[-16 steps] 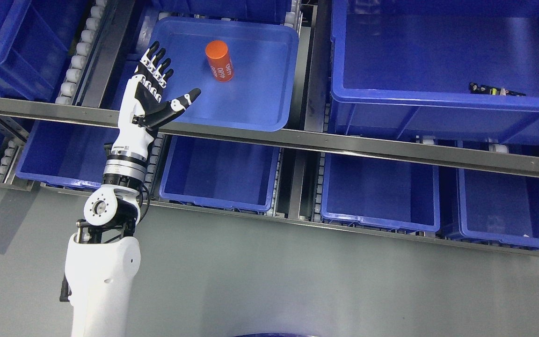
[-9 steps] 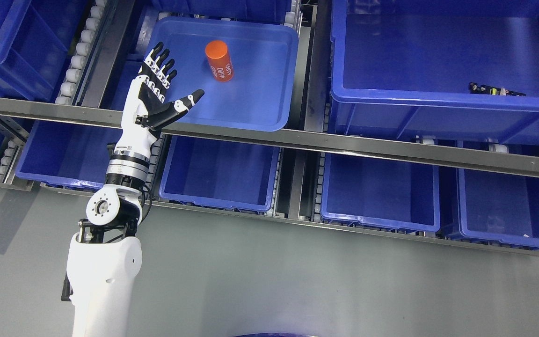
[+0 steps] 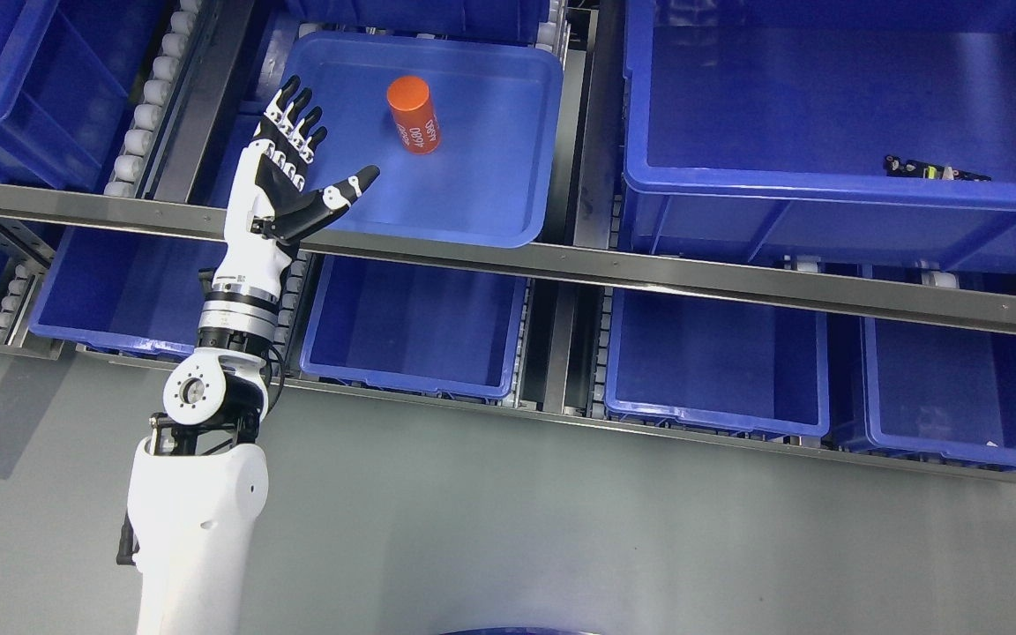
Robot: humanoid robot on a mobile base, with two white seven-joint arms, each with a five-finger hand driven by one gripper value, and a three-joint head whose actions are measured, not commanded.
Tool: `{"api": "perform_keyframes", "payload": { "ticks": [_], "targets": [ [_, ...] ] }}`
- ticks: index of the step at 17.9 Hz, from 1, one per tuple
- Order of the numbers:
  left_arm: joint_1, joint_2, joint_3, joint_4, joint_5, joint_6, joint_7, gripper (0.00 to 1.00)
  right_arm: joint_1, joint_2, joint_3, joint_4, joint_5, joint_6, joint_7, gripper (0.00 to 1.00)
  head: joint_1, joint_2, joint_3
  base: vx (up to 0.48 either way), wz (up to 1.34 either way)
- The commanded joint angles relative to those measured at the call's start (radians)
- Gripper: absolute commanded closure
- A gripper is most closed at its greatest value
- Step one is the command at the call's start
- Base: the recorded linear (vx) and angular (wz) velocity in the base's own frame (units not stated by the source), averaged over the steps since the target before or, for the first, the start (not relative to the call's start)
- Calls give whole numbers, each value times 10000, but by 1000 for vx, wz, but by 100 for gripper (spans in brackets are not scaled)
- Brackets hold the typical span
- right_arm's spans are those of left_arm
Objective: Grab orange capacitor from left shelf to right desk
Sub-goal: 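Raise the open left hand toward the orange capacitor in the blue bin, then reach the left hand over the orange capacitor and close around it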
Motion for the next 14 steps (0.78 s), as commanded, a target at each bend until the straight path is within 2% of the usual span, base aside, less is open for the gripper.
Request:
{"api": "perform_keyframes", "payload": {
  "ticks": [1,6,11,14],
  "targets": [
    [-1014,227,2,1768,-31,-72,-214,0,199,-175,-123,-174,31,-9,1,0,0,0,0,0,0],
    [-2563,475,16,4069,-980,-102,-1289,0,199,-175,-123,-174,31,6,1,0,0,0,0,0,0],
    [-2597,889,-29,4196,-1458,-102,-1627,0,199,-175,-123,-174,31,6,1,0,0,0,0,0,0],
    [-2887,829,-60,4960,-1458,-102,-1765,0,199,-175,-123,-174,31,-9,1,0,0,0,0,0,0]
  ]
}}
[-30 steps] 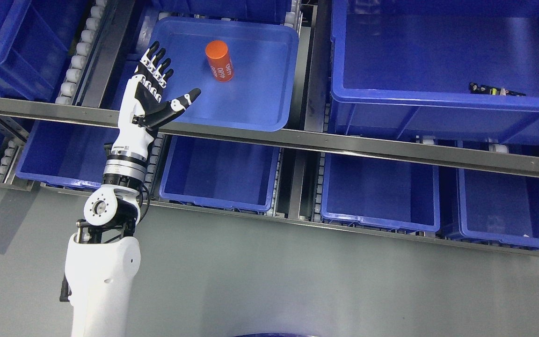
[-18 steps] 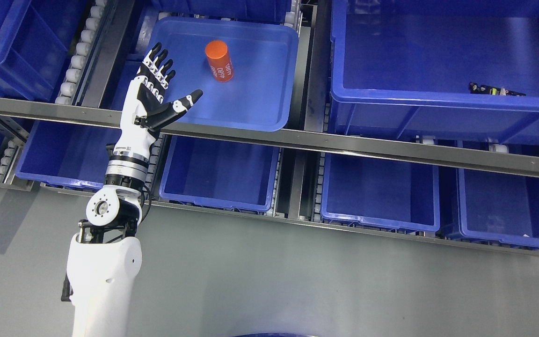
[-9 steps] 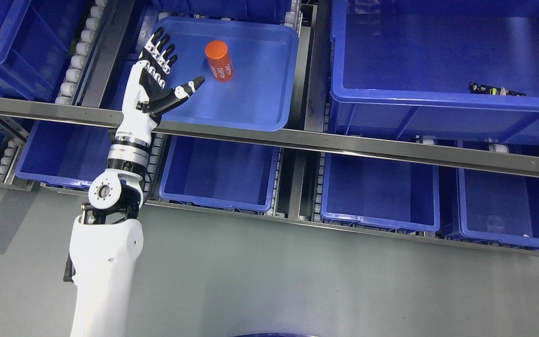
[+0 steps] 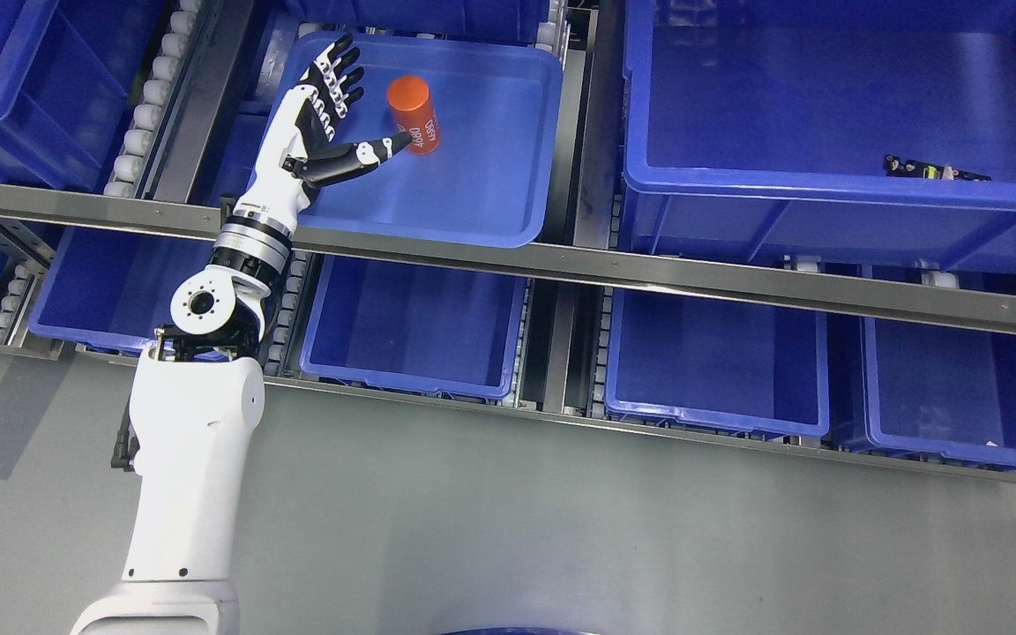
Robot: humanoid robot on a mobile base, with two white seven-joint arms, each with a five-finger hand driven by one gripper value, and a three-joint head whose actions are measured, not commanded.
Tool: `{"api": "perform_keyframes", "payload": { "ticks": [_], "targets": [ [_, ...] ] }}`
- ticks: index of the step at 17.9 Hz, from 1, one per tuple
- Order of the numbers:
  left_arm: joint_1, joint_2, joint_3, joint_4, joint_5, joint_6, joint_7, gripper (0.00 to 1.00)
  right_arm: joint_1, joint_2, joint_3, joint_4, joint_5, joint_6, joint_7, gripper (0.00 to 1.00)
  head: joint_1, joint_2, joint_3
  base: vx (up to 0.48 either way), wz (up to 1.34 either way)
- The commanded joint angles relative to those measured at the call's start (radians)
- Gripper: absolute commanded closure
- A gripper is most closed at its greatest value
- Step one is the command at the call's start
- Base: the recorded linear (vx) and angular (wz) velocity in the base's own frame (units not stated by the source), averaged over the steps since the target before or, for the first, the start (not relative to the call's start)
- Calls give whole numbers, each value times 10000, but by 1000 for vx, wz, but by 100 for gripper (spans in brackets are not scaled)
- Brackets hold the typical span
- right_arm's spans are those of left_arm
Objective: Grab orange capacitor from left shelf to right desk
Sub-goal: 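Reach the left hand over the orange capacitor and close around it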
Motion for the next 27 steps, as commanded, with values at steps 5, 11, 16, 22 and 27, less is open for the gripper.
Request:
{"api": "perform_keyframes", "payload": {
  "ticks": [5,11,16,22,27],
  "targets": [
    [-1132,257,-406,2523,-312,17,-321,0,199,-175,-123,-175,31,-14,0,0,0,0,0,0,0],
    [-1532,-49,-776,2938,-312,17,-749,2,199,-175,-123,-175,31,-14,0,0,0,0,0,0,0],
    [-1623,-249,-792,3245,-388,17,-797,4,199,-175,-123,-175,31,-14,0,0,0,0,0,0,0],
    [-2390,-126,-700,4257,-557,17,-782,5,199,-175,-123,-175,31,-14,0,0,0,0,0,0,0],
    [-2713,-80,-777,4779,-725,17,-782,8,199,-175,-123,-175,31,-14,0,0,0,0,0,0,0]
  ]
}}
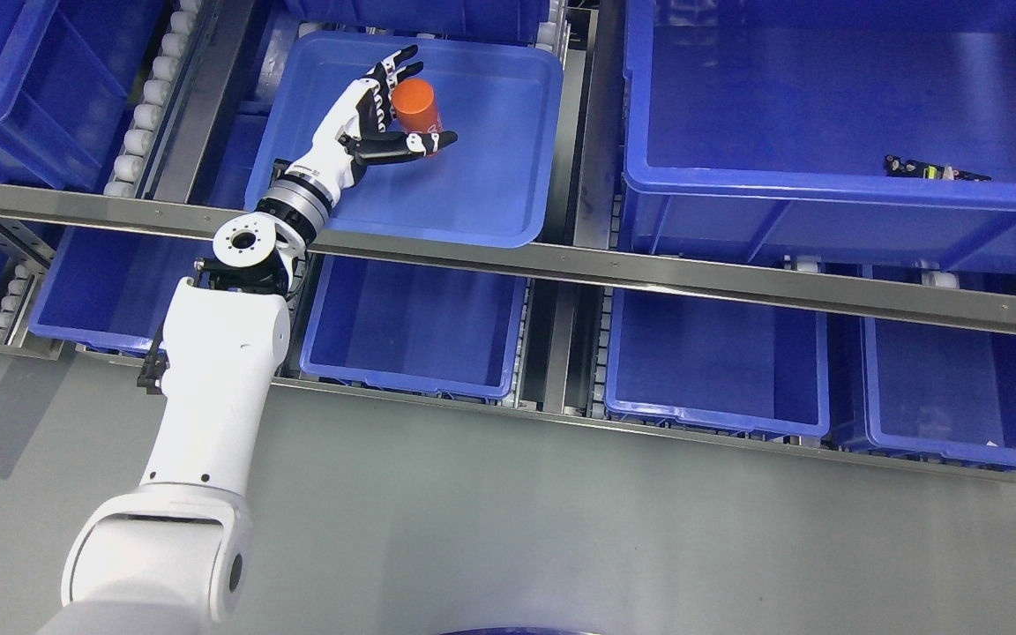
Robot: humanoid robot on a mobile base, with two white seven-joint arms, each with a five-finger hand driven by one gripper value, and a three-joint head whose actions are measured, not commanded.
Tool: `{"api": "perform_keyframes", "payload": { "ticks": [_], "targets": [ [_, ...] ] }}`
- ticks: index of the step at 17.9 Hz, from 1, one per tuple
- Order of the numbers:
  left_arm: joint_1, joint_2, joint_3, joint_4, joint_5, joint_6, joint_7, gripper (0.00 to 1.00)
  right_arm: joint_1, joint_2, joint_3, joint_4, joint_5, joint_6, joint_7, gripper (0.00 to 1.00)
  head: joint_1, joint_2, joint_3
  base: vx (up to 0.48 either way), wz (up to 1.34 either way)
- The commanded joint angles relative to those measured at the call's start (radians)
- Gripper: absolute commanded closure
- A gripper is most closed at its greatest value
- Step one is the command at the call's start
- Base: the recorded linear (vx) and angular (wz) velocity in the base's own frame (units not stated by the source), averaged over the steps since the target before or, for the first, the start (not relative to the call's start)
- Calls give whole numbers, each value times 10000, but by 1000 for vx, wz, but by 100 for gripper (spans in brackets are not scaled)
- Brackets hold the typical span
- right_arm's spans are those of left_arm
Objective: Grab orange capacitor from left shelf to right desk
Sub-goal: 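Reach the left hand over the orange capacitor and close around it, then lift the orange capacitor up out of the blue bin with left hand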
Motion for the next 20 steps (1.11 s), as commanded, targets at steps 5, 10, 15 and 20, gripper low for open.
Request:
{"api": "perform_keyframes", "payload": {
  "ticks": [5,10,15,20],
  "targets": [
    [-347,81,-91,1184,-293,0,-5,20,200,-175,-122,-175,31,10,0,0,0,0,0,0,0],
    [-317,81,78,1184,-262,-351,-20,43,200,-175,-122,-175,31,-5,0,0,0,0,0,0,0],
    [-271,-10,430,1245,-262,-1027,-20,74,200,-175,-122,-175,31,10,0,0,0,0,0,0,0],
    [-194,-56,661,1429,-232,-1686,-36,93,200,-175,-122,-175,31,10,0,0,0,0,0,0,0]
  ]
}}
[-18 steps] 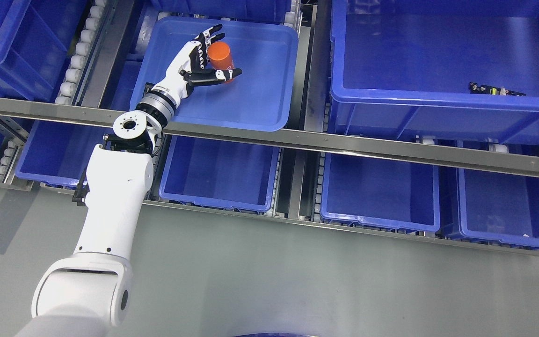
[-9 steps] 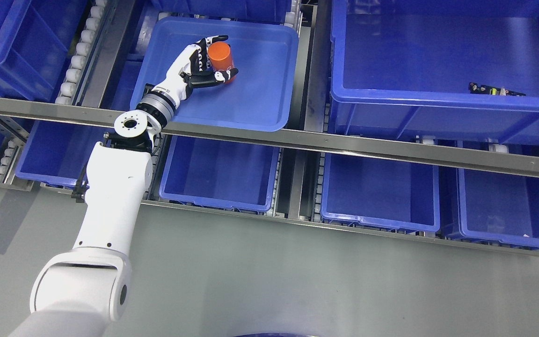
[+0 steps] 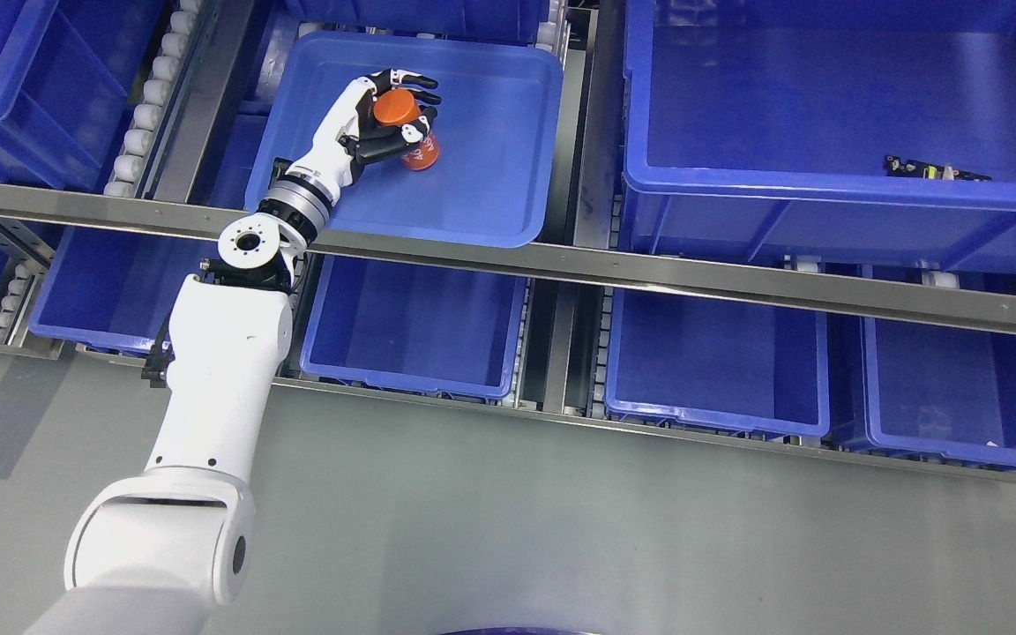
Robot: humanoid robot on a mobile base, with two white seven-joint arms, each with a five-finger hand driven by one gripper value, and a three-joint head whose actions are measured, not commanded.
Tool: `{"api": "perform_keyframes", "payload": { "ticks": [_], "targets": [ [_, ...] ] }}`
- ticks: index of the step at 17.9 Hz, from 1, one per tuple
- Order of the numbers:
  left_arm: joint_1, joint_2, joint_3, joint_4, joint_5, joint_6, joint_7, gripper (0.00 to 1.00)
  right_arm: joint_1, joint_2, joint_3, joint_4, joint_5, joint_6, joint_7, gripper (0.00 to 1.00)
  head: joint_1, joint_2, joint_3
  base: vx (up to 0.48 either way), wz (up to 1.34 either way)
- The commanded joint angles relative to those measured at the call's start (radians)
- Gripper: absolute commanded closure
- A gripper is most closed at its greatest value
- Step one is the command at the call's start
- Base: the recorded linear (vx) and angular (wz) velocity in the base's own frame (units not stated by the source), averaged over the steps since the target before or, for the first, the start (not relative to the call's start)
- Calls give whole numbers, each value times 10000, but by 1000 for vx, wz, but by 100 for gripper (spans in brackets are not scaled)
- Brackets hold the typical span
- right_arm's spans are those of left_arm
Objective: Grab orange capacitor from left shelf to right desk
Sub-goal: 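Lift the orange capacitor up out of the blue bin with left hand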
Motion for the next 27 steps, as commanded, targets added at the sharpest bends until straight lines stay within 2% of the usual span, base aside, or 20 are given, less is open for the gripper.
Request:
{"api": "perform_keyframes", "payload": {
  "ticks": [1,3,6,9,11,16,20,22,27],
  "targets": [
    [147,83,369,339,268,-496,-8,96,199,-174,-123,-175,31,15,0,0,0,0,0,0,0],
    [255,83,369,355,268,-726,-8,100,199,-174,-123,-175,31,15,0,0,0,0,0,0,0],
    [301,12,491,355,299,-941,-8,100,199,-174,-123,-175,31,15,0,0,0,0,0,0,0],
    [286,12,1119,187,330,-2836,-176,100,199,-174,-123,-175,31,15,0,0,0,0,0,0,0],
    [332,12,1487,-592,345,-3563,-284,100,199,-174,-123,-175,31,15,0,0,0,0,0,0,0],
    [821,12,1720,-3353,1171,-3261,265,100,199,-174,-123,-175,31,15,0,0,0,0,0,0,0],
    [1924,12,634,-5086,1556,-2433,2747,100,199,-174,-123,-175,31,-1,0,0,0,0,0,0,0],
    [2782,12,218,-6465,1618,-1163,3593,99,199,-174,-123,-175,31,15,0,0,0,0,0,0,0],
    [3476,12,139,-7207,1680,-1034,3643,99,199,-174,-123,-175,31,-1,0,0,0,0,0,0,0]
  ]
}}
